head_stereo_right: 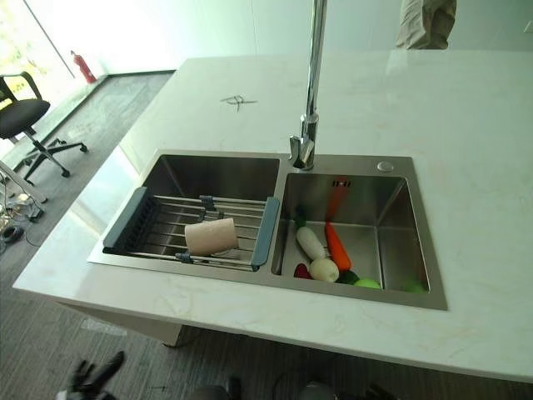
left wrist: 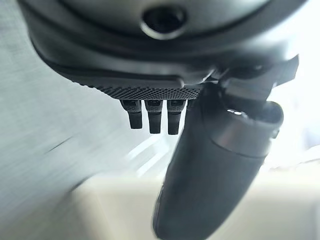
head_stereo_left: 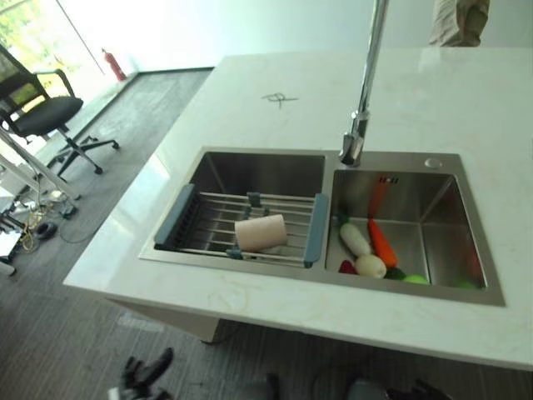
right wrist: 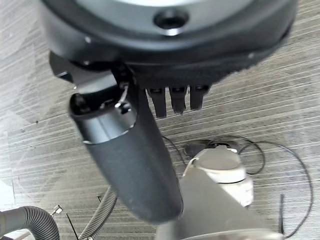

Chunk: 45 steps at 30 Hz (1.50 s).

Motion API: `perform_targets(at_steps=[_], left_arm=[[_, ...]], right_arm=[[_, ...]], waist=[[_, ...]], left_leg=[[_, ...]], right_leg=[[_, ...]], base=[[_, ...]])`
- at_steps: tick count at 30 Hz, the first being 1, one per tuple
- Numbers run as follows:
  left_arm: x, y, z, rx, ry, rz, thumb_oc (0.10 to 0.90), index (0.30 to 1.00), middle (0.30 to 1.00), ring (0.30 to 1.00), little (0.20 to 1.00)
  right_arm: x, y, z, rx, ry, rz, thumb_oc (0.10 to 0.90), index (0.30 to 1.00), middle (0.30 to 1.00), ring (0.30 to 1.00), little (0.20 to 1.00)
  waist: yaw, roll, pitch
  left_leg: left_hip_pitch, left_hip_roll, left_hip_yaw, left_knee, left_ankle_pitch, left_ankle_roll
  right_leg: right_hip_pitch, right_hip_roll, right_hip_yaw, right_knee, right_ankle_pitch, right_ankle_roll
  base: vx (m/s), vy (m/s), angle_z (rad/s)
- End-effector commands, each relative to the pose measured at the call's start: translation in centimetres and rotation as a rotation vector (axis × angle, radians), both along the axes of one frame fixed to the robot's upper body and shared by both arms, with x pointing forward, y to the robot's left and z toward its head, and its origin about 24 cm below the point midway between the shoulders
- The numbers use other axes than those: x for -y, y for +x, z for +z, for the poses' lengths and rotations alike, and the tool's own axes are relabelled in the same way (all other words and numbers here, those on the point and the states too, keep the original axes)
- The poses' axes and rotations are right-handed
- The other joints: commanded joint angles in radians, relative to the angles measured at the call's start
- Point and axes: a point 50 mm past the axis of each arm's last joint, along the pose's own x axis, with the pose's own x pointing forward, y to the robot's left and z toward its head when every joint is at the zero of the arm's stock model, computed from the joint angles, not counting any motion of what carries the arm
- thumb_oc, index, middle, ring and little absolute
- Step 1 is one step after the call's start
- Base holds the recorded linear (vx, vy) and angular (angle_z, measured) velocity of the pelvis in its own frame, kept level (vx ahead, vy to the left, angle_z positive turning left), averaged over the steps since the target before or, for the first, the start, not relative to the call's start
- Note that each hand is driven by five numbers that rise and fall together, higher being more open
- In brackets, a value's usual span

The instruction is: Place the dishes in the dishwasher.

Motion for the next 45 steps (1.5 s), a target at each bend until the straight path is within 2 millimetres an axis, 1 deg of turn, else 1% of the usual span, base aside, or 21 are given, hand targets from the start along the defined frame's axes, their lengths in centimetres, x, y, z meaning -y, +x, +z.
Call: perform_targets(at_steps=[1, 2, 3, 4, 5, 6, 7, 8, 9, 10, 11, 12, 13, 15, 17, 18, 22, 26, 31, 39, 45], left_arm=[[-5.3, -2.2, 5.3, -0.15, 0.308, 0.169, 0.8, 0.9, 0.9, 0.9, 0.9], [-6.6, -2.9, 6.9, -0.147, 0.356, 0.208, 0.8, 0.9, 0.9, 0.9, 0.9], [-8.9, -4.1, 10.2, -0.118, 0.452, 0.257, 0.8, 0.9, 0.9, 0.9, 0.9], [-9.2, -4.2, 10.8, -0.107, 0.475, 0.268, 0.8, 0.9, 0.9, 0.9, 0.9], [-10.0, -4.4, 12.5, -0.087, 0.534, 0.281, 0.8, 0.9, 0.9, 0.9, 0.9], [-11.4, -4.5, 16.2, -0.029, 0.656, 0.288, 0.8, 0.9, 0.9, 0.9, 0.9], [-11.9, -4.1, 18.8, 0.027, 0.752, 0.273, 0.8, 0.9, 0.9, 0.9, 0.9], [-12.0, -2.6, 23.0, 0.059, 0.955, 0.229, 0.8, 0.9, 0.9, 0.9, 0.9], [-11.8, -1.5, 25.3, 0.085, 1.043, 0.178, 0.8, 0.9, 0.9, 0.9, 0.9], [-11.5, 0.2, 28.0, 0.127, 1.12, 0.103, 0.8, 0.9, 0.9, 0.9, 0.9], [-10.0, 3.1, 31.5, 0.212, 1.239, -0.06, 0.8, 0.9, 0.9, 0.9, 0.9], [-8.5, 5.4, 33.6, 0.269, 1.298, -0.175, 0.8, 0.9, 0.9, 0.9, 0.9], [-5.9, 8.3, 35.9, 0.309, 1.395, -0.31, 0.8, 0.9, 0.9, 0.9, 0.9], [-3.0, 11.0, 37.5, 0.255, 1.528, -0.409, 0.8, 0.9, 0.9, 0.9, 0.9], [0.1, 13.8, 38.8, 0.298, 1.548, -0.548, 0.8, 0.9, 0.9, 0.9, 0.9], [2.6, 15.8, 38.8, 0.346, 1.523, -0.681, 0.8, 0.9, 0.9, 0.9, 0.9], [6.8, 18.7, 37.5, 0.357, 1.487, -0.931, 0.8, 0.9, 0.9, 0.9, 0.9], [9.5, 20.4, 36.1, 0.349, 1.406, -1.13, 0.8, 0.9, 0.9, 0.9, 0.9], [11.3, 21.5, 33.6, 0.307, 1.242, -1.337, 0.8, 0.9, 0.9, 0.9, 0.9], [12.4, 22.3, 31.0, 0.175, 1.143, -1.519, 0.8, 0.9, 0.9, 0.9, 0.9], [13.7, 21.9, 29.8, 0.265, 0.98, -1.636, 0.8, 0.9, 0.9, 0.9, 0.9]], right_arm=[[1.2, 1.2, 0.8, 0.067, -0.032, -0.032, 0.8, 0.9, 0.9, 0.9, 0.9], [1.3, 1.0, 0.8, 0.057, -0.041, -0.024, 0.8, 0.9, 0.9, 0.9, 0.9], [1.6, 0.5, 0.8, 0.044, -0.049, -0.042, 0.8, 0.9, 0.9, 0.9, 0.9], [1.6, 0.4, 0.8, 0.043, -0.049, -0.05, 0.8, 0.9, 0.9, 0.9, 0.9], [1.6, 0.2, 0.8, 0.041, -0.047, -0.066, 0.8, 0.9, 0.9, 0.9, 0.9], [1.7, 0.0, 0.7, 0.039, -0.04, -0.089, 0.8, 0.9, 0.9, 0.9, 0.9], [1.6, 0.0, 0.7, 0.037, -0.037, -0.079, 0.8, 0.9, 0.9, 0.9, 0.9], [1.3, 0.0, 0.6, 0.035, -0.03, -0.058, 0.8, 0.9, 0.9, 0.9, 0.9], [1.1, 0.1, 0.5, 0.037, -0.021, -0.053, 0.8, 0.9, 0.9, 0.9, 0.9], [0.8, 0.3, 0.5, 0.039, -0.009, -0.048, 0.8, 0.9, 0.9, 0.9, 0.9], [0.4, 0.7, 0.3, 0.035, 0.011, -0.033, 0.8, 0.9, 0.9, 0.9, 0.9], [-0.1, 0.9, 0.1, 0.032, 0.02, -0.026, 0.8, 0.9, 0.9, 0.9, 0.9], [-0.7, 1.2, -0.1, 0.028, 0.028, -0.017, 0.8, 0.9, 0.9, 0.9, 0.9], [-1.1, 1.6, -0.2, 0.023, 0.036, -0.013, 0.8, 0.9, 0.9, 0.9, 0.9], [-1.2, 1.7, -0.3, 0.012, 0.038, -0.008, 0.8, 0.9, 0.9, 0.9, 0.9], [-1.2, 1.6, -0.3, 0.008, 0.041, -0.019, 0.8, 0.9, 0.9, 0.9, 0.9], [-1.4, 1.3, -0.5, 0.008, 0.054, -0.051, 0.8, 0.9, 0.9, 0.9, 0.9], [-1.8, 0.5, -0.8, -0.013, 0.075, -0.088, 0.8, 0.9, 0.9, 0.9, 0.9], [-2.2, -0.1, -1.0, -0.018, 0.089, -0.088, 0.8, 0.9, 0.9, 0.9, 0.9], [-2.2, 1.3, -0.7, 0.037, 0.084, -0.09, 0.8, 0.9, 0.9, 0.9, 0.9], [-2.1, 1.6, -0.6, 0.037, 0.081, -0.103, 0.8, 0.9, 0.9, 0.9, 0.9]], waist=[[0.016, -0.014, 0.032], [0.017, -0.013, 0.033], [0.021, -0.008, 0.035], [0.021, -0.007, 0.033], [0.023, -0.006, 0.033], [0.029, -0.002, 0.036], [0.031, -0.001, 0.034], [0.037, -0.001, 0.034], [0.04, -0.001, 0.03], [0.04, -0.002, 0.026], [0.041, -0.004, 0.018], [0.038, -0.005, 0.014], [0.034, -0.006, 0.009], [0.026, -0.007, 0.005], [0.012, -0.007, 0.003], [-0.002, -0.008, 0.002], [-0.025, -0.018, -0.002], [-0.039, -0.021, 0.0], [-0.048, -0.017, 0.005], [-0.049, -0.008, 0.013], [-0.043, -0.005, 0.019]], left_leg=[[-0.044, -0.052, 0.048, 0.079, -0.07, 0.056], [-0.042, -0.05, 0.049, 0.079, -0.071, 0.056], [-0.033, -0.046, 0.05, 0.079, -0.078, 0.057], [-0.038, -0.046, 0.049, 0.079, -0.074, 0.058], [-0.038, -0.044, 0.049, 0.079, -0.074, 0.059], [-0.033, -0.04, 0.05, 0.079, -0.079, 0.06], [-0.038, -0.038, 0.05, 0.079, -0.075, 0.061], [-0.033, -0.035, 0.053, 0.079, -0.081, 0.06], [-0.034, -0.033, 0.054, 0.079, -0.082, 0.059], [-0.035, -0.032, 0.055, 0.079, -0.082, 0.058], [-0.037, -0.03, 0.058, 0.079, -0.082, 0.057], [-0.036, -0.028, 0.062, 0.079, -0.083, 0.055], [-0.034, -0.025, 0.068, 0.079, -0.084, 0.053], [-0.032, -0.022, 0.074, 0.079, -0.086, 0.051], [-0.027, -0.02, 0.081, 0.079, -0.086, 0.049], [-0.02, -0.02, 0.088, 0.079, -0.089, 0.05], [-0.015, -0.019, 0.101, 0.079, -0.091, 0.055], [-0.012, -0.018, 0.112, 0.079, -0.093, 0.056], [-0.015, -0.019, 0.116, 0.079, -0.09, 0.057], [-0.032, -0.025, 0.116, 0.079, -0.079, 0.056], [-0.039, -0.027, 0.116, 0.079, -0.076, 0.054]], right_leg=[[0.049, 0.0, -0.005, -0.017, -0.045, 0.032], [0.051, 0.001, -0.004, -0.017, -0.046, 0.034], [0.06, 0.003, -0.003, -0.017, -0.052, 0.035], [0.056, 0.003, -0.003, -0.017, -0.048, 0.034], [0.058, 0.003, -0.004, -0.017, -0.049, 0.034], [0.065, 0.003, -0.007, -0.017, -0.053, 0.035], [0.062, 0.003, -0.01, -0.017, -0.05, 0.035], [0.07, 0.003, -0.014, -0.017, -0.056, 0.037], [0.071, 0.003, -0.016, -0.017, -0.058, 0.037], [0.072, 0.005, -0.017, -0.017, -0.059, 0.037], [0.073, 0.005, -0.02, -0.017, -0.062, 0.037], [0.074, 0.005, -0.022, -0.017, -0.065, 0.036], [0.077, 0.007, -0.022, -0.017, -0.068, 0.036], [0.077, 0.011, -0.017, -0.017, -0.069, 0.037], [0.077, 0.016, -0.004, -0.017, -0.067, 0.039], [0.077, 0.02, 0.009, -0.017, -0.065, 0.043], [0.068, 0.03, 0.039, -0.017, -0.055, 0.049], [0.059, 0.036, 0.059, -0.017, -0.05, 0.054], [0.052, 0.038, 0.07, -0.017, -0.046, 0.055], [0.037, 0.037, 0.074, -0.017, -0.039, 0.058], [0.033, 0.032, 0.061, -0.017, -0.038, 0.058]], base=[[-0.01, 0.041, 0.05], [0.04, 0.038, 0.04], [0.0, 0.0, 0.0], [0.0, 0.0, 0.0], [0.0, 0.0, 0.0], [0.0, 0.0, 0.0], [0.01, -0.02, 0.11], [0.0, -0.025, 0.08], [0.01, -0.034, 0.11], [0.0, -0.042, 0.07], [0.0, -0.046, 0.13], [0.01, -0.053, 0.12], [0.02, -0.04, 0.2], [0.01, -0.031, 0.17], [0.01, -0.015, -0.16], [0.03, -0.033, -0.44], [0.02, -0.041, -0.41], [0.0, -0.024, -0.09], [0.0, 0.0, 0.0], [-0.04, 0.006, 0.01], [-0.03, 0.005, 0.0]])
